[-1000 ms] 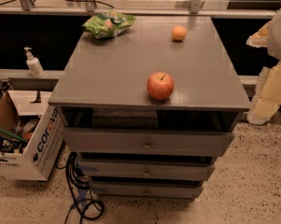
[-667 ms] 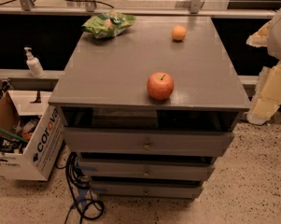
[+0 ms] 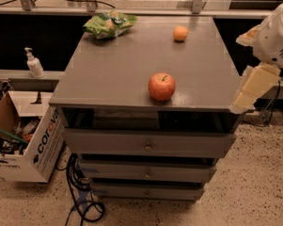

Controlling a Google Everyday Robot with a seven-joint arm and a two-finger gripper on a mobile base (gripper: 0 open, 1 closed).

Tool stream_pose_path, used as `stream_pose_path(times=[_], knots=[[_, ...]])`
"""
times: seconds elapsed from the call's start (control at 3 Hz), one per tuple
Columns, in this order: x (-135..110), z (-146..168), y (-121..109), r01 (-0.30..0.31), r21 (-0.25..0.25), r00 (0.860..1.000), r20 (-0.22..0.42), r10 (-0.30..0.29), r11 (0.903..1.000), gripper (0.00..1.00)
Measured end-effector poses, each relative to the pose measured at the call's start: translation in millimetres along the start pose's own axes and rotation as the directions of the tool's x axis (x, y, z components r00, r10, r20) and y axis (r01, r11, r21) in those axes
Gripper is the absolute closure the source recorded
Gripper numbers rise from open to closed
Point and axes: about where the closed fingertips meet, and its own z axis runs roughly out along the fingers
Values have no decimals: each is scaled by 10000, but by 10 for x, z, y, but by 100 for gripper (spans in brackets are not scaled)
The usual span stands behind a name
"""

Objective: Move orange near apple

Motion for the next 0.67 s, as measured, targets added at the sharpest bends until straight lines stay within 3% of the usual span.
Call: stream_pose_path(times=[0.33, 0.67], knots=[[-23, 324, -404, -539, 440, 9958, 760, 504, 9976, 0], [-39, 585, -802, -1204, 821, 9838, 1428, 1079, 9893, 0]])
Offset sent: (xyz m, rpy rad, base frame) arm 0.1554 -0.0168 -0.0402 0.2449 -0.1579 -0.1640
